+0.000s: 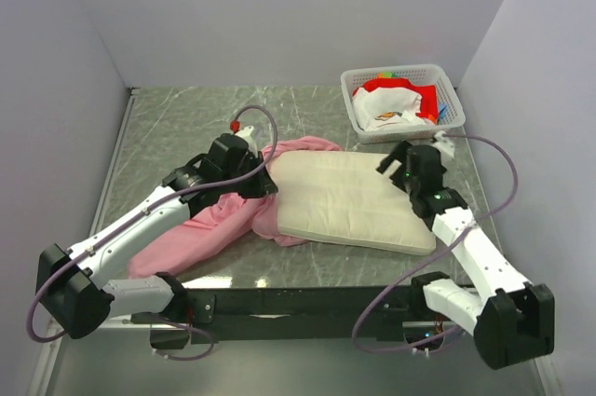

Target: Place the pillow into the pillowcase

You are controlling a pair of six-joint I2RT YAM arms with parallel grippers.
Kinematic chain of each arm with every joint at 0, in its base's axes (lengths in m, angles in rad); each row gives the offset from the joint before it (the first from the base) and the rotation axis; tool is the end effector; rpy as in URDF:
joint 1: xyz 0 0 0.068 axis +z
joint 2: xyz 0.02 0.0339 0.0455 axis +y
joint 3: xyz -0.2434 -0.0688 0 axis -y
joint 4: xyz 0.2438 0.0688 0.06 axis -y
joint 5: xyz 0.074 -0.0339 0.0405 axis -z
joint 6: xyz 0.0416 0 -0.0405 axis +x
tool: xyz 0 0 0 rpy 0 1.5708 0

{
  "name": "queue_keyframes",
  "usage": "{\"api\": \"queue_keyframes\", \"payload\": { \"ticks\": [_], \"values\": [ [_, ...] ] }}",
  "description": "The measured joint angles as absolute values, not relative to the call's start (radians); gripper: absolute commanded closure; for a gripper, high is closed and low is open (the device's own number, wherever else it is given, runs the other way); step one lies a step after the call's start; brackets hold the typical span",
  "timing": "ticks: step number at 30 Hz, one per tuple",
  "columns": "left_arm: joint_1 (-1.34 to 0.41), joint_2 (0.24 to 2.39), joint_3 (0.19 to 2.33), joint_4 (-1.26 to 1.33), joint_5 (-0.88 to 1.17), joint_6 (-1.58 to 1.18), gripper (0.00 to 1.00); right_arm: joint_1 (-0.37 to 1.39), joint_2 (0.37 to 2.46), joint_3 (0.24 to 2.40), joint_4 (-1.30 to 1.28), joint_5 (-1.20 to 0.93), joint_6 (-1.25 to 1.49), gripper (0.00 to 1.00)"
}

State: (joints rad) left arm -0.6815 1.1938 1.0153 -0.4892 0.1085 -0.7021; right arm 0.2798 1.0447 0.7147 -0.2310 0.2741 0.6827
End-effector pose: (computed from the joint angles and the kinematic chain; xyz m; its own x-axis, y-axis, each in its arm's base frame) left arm 0.2081 -0.1746 0.2841 -0.8142 -0.1662 -0.5562 0.2180 0.8005 -0.5583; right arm 0.2380 0.0567 0.2411 -0.4255 0.5097 -0.7478 0.2872 0.8597 0.4225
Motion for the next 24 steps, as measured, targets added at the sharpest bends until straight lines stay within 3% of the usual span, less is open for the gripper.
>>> {"api": "queue_keyframes", "payload": {
  "ticks": [7,14,16,18,20,22,24],
  "values": [
    [-0.659,1.195,1.015,-0.491,0.135,-0.686,0.92,-0.098,1.007,0.580,-0.247,0.172,0.641,0.00],
    [-0.640,1.221,1.043,-0.503,0.136,-0.660,0.91,-0.181,1.110,0.524,-0.176,0.102,0.629,0.05],
    [-0.633,1.239,1.071,-0.518,0.137,-0.645,0.92,-0.184,1.131,0.504,-0.113,0.044,0.628,0.22],
    [-0.625,1.274,1.119,-0.539,0.139,-0.624,0.93,-0.184,1.139,0.467,-0.036,-0.025,0.627,0.62],
    [-0.621,1.323,1.182,-0.559,0.145,-0.597,0.93,-0.173,1.115,0.417,0.039,-0.102,0.641,0.89],
    [-0.617,1.367,1.237,-0.580,0.152,-0.567,0.93,-0.133,1.061,0.382,0.073,-0.151,0.646,0.98],
    [-0.614,1.409,1.293,-0.610,0.166,-0.530,0.94,-0.058,0.987,0.370,0.064,-0.166,0.656,1.00]
  ]
}}
